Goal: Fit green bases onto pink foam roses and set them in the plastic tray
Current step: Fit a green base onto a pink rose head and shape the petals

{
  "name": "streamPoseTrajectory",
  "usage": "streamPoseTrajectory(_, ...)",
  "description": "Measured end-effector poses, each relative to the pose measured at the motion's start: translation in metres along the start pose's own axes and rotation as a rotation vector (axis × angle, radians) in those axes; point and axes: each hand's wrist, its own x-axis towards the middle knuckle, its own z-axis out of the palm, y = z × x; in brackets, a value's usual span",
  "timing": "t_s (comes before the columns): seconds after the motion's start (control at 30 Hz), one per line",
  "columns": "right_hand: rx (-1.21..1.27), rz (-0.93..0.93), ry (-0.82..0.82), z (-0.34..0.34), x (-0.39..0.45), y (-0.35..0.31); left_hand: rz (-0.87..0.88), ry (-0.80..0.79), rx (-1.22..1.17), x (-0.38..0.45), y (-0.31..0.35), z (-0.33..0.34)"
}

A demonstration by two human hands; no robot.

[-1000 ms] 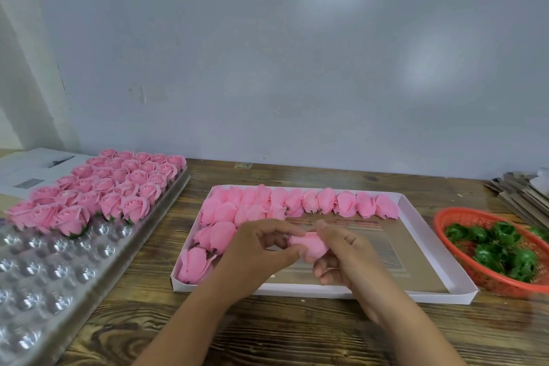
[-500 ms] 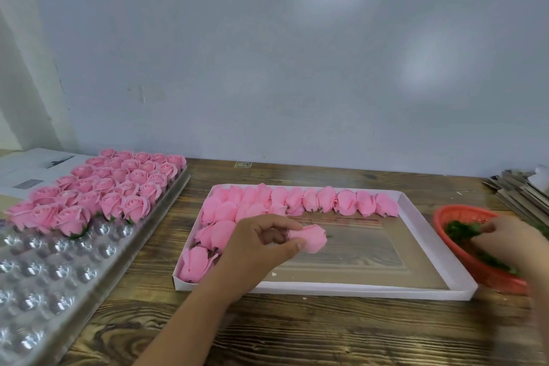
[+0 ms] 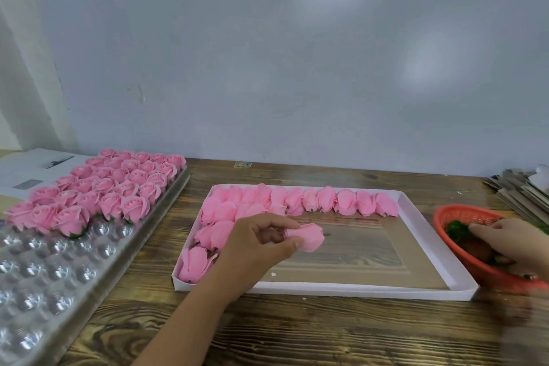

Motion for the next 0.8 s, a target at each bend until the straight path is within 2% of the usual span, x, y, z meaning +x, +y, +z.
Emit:
streamPoseTrajectory(0.23,0.05,-0.062,0.276,-0.007,0.013,0.011,-0.01,-0.007,-0.005,0.0,-0.001,-0.001)
streamPoseTrajectory(0.43,0.032,-0.077,0.094,-0.003,-0.001,0.002,-0.017,-0.01,-0.008,0.001,-0.002,-0.001)
streamPoseTrajectory(0.57,0.045,-0.067,0.055,0.002,-0.002,0.006,-0.011,-0.011,-0.004,0.001,-0.003,-0.002)
streamPoseTrajectory(0.63,0.053,-0.058,0.074,0.004,-0.001,0.007,-0.012,-0.009,-0.008,0.001,-0.003,-0.001)
streamPoseTrajectory(0.8,0.134,-0.037,0.276,-0.002,0.002,0.009,-0.018,-0.003,-0.024,0.001,-0.003,-0.002)
